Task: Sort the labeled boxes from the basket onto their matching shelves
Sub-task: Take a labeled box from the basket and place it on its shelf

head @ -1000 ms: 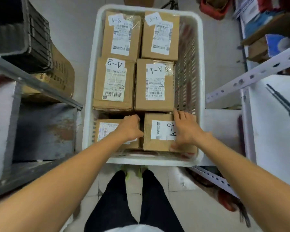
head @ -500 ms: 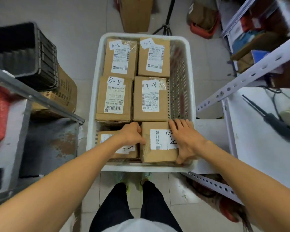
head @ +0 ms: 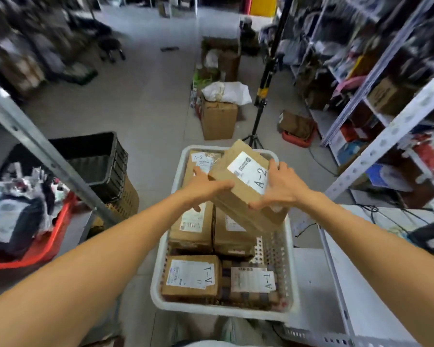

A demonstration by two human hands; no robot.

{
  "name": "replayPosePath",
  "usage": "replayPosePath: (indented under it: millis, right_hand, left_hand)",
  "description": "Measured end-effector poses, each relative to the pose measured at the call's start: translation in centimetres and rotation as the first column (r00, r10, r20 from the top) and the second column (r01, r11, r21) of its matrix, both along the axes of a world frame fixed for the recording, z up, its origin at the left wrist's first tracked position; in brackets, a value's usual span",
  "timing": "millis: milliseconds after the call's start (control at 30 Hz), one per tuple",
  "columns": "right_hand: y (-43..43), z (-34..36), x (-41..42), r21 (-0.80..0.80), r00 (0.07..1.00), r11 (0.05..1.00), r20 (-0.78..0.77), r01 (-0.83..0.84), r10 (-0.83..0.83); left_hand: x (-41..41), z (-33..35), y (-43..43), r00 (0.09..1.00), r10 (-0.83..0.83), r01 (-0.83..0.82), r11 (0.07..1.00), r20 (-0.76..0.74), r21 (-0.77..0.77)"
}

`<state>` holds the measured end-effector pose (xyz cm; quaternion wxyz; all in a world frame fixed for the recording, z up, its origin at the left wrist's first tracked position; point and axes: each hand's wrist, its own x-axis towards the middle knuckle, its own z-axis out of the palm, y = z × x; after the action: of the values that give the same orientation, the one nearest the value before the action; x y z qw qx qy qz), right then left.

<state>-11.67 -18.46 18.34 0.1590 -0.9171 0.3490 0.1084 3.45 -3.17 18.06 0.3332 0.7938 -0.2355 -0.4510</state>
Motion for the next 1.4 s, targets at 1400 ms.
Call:
replayPosePath:
  millis: [1400]
  right_hand:
    - [1.8,6.0,6.5,0.657,0.724,0.732,0.592,-0.178,-0.355]
  left_hand:
    - [3.4,5.7,2.1,0.928,0.345,-0.229,0.824,0.138,-0.518]
